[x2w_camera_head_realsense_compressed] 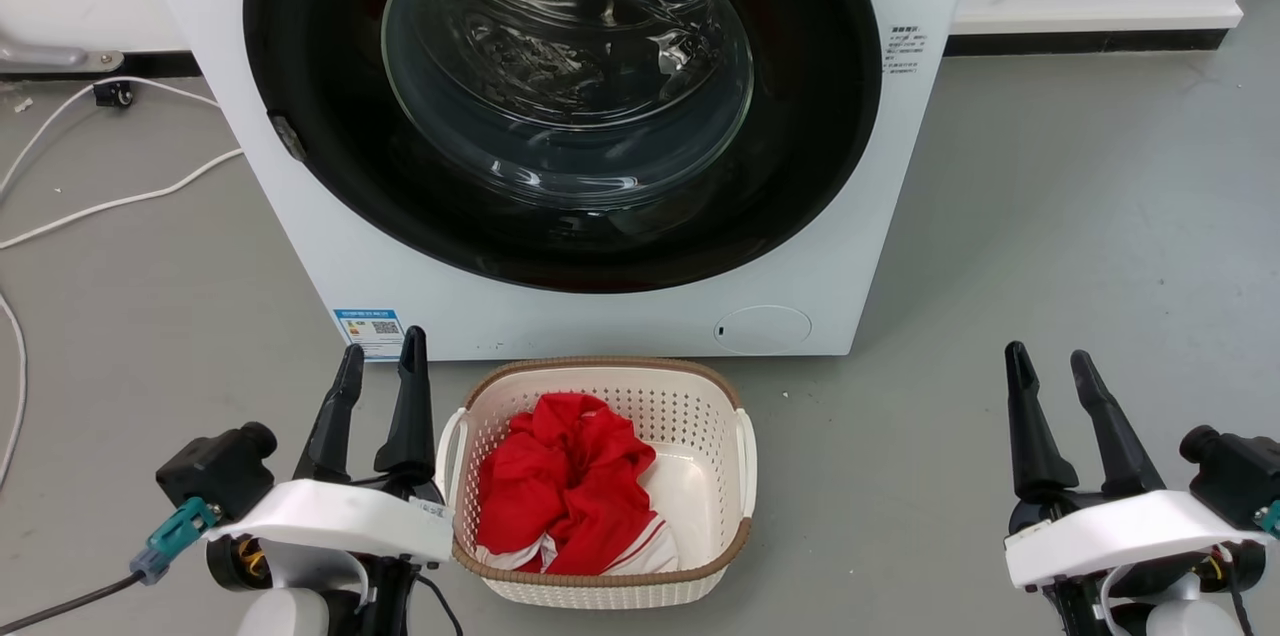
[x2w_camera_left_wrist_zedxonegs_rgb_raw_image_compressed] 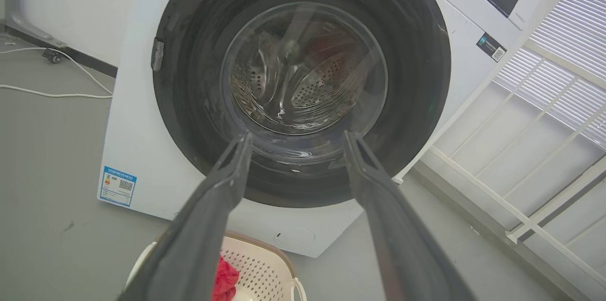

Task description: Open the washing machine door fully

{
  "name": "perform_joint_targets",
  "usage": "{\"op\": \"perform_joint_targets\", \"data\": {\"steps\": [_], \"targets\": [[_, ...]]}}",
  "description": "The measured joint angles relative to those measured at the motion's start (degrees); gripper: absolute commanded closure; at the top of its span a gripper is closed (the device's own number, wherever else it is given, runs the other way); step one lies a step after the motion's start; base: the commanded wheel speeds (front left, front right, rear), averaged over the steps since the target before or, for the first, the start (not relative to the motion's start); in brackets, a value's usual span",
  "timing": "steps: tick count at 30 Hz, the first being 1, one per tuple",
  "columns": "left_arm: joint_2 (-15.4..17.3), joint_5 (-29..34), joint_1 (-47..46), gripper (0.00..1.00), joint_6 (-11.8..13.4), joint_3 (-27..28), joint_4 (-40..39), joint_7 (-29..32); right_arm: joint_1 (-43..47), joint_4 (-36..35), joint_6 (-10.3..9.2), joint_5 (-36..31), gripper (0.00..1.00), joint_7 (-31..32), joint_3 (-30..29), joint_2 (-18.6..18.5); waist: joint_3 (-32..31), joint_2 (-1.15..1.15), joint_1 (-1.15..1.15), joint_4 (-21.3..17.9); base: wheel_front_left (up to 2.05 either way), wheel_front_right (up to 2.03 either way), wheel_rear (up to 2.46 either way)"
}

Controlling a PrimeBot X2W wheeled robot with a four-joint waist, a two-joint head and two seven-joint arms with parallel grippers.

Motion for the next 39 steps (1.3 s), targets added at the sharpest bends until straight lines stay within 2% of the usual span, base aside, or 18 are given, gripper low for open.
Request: {"op": "perform_joint_targets", "data": {"steps": [23, 39], "targets": [[0.0, 14.4, 0.0, 0.00, 0.3, -1.3, 0.8, -3.0, 0.3, -0.6, 0.01, -14.1, 0.00, -1.1, 1.0, 0.1, -0.1, 0.00, 0.00, 0.6, 0.00, 0.00, 0.00], [0.0, 22.5, 0.0, 0.00, 0.7, -1.6, 1.6, -4.8, 1.0, -0.9, 0.01, -20.6, 0.00, -1.3, 0.5, 0.3, 0.0, 0.00, 0.00, 1.0, 0.00, 0.00, 0.00]]}}
